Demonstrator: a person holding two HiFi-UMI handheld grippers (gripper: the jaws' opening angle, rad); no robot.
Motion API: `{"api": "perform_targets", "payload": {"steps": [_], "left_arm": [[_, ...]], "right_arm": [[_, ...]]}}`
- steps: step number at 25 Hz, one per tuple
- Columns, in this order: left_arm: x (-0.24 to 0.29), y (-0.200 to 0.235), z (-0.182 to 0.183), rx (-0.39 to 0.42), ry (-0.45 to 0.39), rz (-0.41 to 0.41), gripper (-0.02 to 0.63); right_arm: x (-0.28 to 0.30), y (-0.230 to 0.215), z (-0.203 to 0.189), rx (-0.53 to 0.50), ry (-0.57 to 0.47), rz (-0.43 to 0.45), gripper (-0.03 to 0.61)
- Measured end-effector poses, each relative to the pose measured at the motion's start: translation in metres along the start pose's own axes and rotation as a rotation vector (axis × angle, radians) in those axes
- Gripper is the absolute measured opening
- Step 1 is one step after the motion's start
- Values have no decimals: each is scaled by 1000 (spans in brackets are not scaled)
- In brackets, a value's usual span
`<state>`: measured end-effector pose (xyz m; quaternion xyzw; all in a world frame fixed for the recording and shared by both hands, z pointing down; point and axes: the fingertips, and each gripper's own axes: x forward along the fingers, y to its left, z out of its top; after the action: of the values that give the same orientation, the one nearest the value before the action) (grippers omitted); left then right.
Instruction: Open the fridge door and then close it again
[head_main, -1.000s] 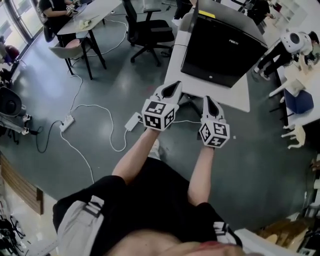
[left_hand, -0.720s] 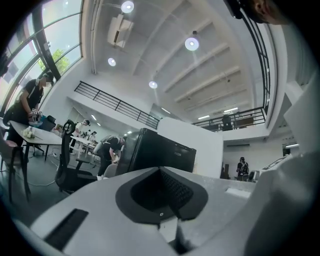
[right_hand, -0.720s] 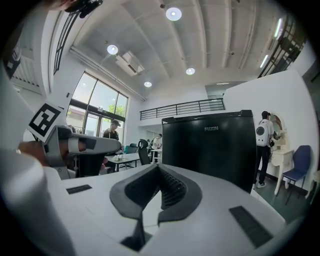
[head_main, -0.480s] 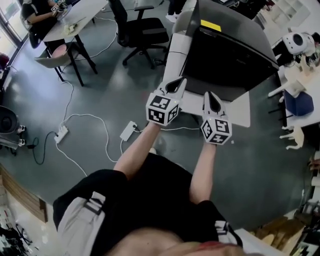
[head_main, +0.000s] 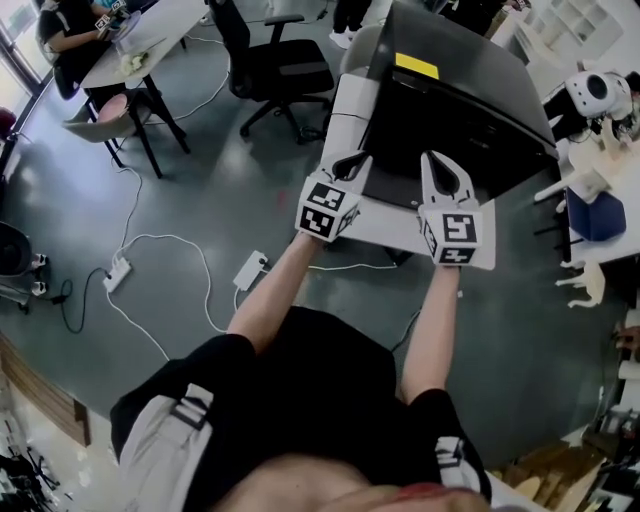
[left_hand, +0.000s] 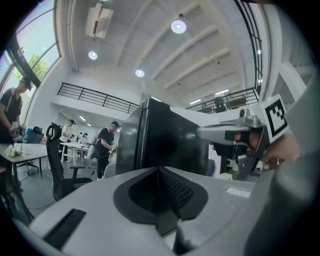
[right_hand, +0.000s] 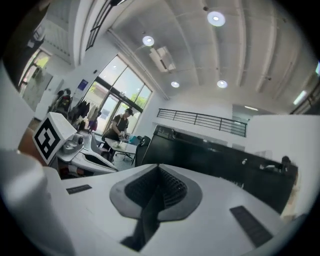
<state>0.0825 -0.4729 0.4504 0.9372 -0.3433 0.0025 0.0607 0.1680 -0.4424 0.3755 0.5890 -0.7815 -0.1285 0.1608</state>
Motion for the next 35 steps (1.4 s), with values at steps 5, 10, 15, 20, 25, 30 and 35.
{"api": "perform_targets", "payload": {"steps": [5, 10, 15, 20, 25, 30, 35], "left_arm": [[33, 15, -7, 83, 59, -23, 108], [51, 19, 8, 130, 46, -77, 170], [62, 21, 18, 143, 32, -122, 189], [66, 26, 13, 131, 33, -146, 189], [68, 26, 15, 114, 5, -185, 189], [70, 24, 12, 103, 38, -222, 189], [68, 24, 16, 103, 50, -239, 187]], "right_arm": [[26, -10, 30, -265, 64, 107, 75], [45, -17, 61, -480, 111, 125, 86], [60, -23, 65, -571, 176, 156, 96], [67, -23, 54, -605, 223, 178, 94], [67, -21, 58, -587, 207, 174, 83], [65, -19, 55, -589, 218, 208, 63], [63, -20, 60, -583, 215, 189, 57]]}}
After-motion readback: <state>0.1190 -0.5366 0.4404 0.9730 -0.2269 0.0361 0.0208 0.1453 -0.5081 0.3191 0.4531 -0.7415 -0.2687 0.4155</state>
